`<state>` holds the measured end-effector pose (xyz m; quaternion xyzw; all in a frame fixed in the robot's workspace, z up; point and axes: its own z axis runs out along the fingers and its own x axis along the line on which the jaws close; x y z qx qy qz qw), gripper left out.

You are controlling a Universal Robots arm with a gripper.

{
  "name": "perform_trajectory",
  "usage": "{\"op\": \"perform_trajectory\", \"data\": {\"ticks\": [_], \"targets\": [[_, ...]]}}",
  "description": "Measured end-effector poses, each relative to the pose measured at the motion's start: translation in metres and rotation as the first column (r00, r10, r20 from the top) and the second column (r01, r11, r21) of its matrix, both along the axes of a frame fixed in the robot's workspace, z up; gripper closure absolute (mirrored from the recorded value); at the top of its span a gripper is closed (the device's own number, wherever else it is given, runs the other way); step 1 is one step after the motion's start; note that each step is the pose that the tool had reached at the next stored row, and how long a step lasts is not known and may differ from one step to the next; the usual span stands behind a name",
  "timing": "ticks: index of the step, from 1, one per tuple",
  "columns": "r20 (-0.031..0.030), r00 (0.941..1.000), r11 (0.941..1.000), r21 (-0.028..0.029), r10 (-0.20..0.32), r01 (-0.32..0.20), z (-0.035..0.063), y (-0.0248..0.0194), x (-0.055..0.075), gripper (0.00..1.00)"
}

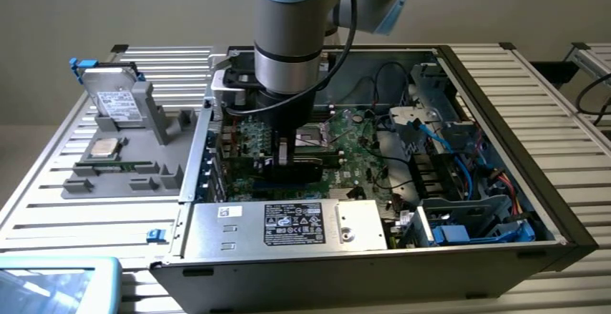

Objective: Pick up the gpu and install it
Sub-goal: 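Insert the gpu into the slot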

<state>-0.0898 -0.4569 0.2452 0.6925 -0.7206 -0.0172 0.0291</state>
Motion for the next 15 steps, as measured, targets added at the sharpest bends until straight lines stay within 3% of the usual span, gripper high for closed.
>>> {"op": "perform_trajectory", "data": {"ticks": [15], "targets": [[-0.0001, 1.0, 1.0, -0.0019, 0.0, 0.0, -0.0018, 0.0014, -0.0003, 0.72]]}}
